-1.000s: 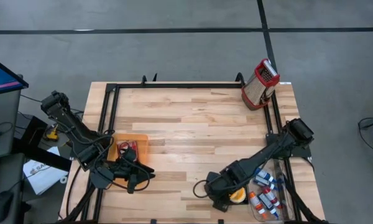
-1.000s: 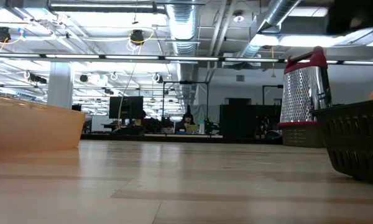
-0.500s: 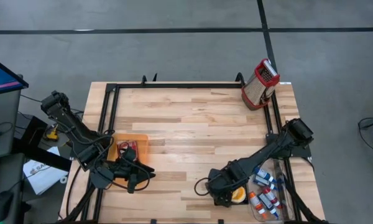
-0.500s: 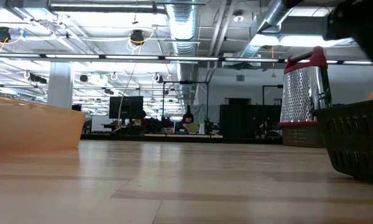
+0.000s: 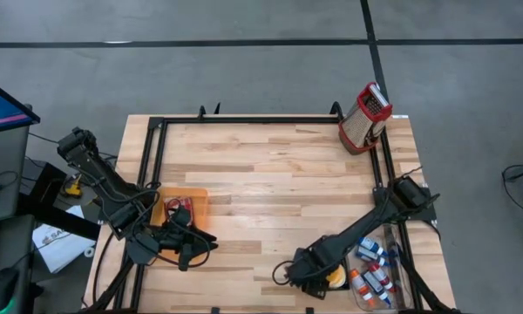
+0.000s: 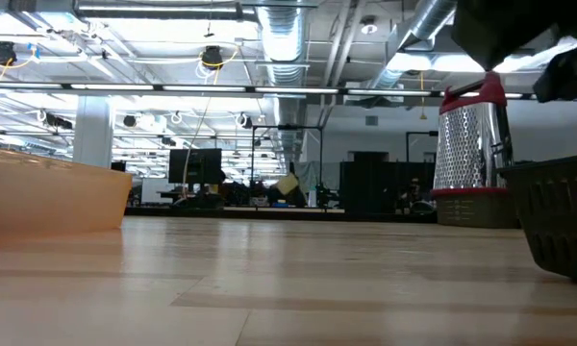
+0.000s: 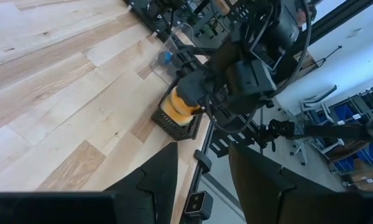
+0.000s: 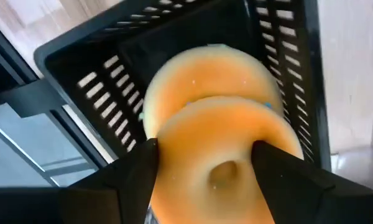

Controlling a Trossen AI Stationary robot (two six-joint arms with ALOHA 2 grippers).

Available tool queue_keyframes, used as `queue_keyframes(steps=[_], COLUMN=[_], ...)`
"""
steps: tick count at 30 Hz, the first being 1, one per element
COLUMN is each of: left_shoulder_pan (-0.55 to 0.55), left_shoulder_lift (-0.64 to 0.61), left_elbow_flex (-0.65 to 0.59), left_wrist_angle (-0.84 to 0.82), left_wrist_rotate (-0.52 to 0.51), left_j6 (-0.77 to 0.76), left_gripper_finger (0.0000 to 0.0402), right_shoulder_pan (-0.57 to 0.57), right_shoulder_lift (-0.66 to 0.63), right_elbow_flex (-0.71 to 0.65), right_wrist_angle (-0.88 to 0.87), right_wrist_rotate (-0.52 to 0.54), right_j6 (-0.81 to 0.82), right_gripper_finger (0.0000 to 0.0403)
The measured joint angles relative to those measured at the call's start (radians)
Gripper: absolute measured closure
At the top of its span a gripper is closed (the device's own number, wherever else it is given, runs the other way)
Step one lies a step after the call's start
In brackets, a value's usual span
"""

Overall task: Pick & Place Food Item
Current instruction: Put the blue donut into the black bin

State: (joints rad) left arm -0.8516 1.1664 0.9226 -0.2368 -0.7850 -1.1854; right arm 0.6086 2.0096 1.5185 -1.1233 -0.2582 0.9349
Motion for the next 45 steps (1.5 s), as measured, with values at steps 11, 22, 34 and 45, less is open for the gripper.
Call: queue_keyframes(steps=[11,22,34,45], left_shoulder_pan=[0.0,-0.006,-0.007,-0.006], left_shoulder_lift=[0.0,0.0,0.0,0.0], left_elbow_flex=[0.0,0.0,0.0,0.0], left_wrist_angle=[0.0,0.009,0.009,0.009], left_wrist_rotate=[0.001,0.008,0.008,0.014], left_j6=[0.0,0.0,0.001,0.0], left_gripper_finger=[0.0261,0.0261,0.0261,0.0261], right_shoulder_pan=[-0.054,-0.044,0.085,0.057], right_shoulder_lift=[0.003,0.003,-0.026,-0.026], right_elbow_flex=[0.17,0.189,0.19,0.19], right_wrist_angle=[-0.029,-0.057,-0.041,-0.088], right_wrist_rotate=[0.142,0.152,0.172,0.238], right_j6=[0.007,0.048,0.236,0.271], right_gripper_finger=[0.0155,0.0155,0.0155,0.0155])
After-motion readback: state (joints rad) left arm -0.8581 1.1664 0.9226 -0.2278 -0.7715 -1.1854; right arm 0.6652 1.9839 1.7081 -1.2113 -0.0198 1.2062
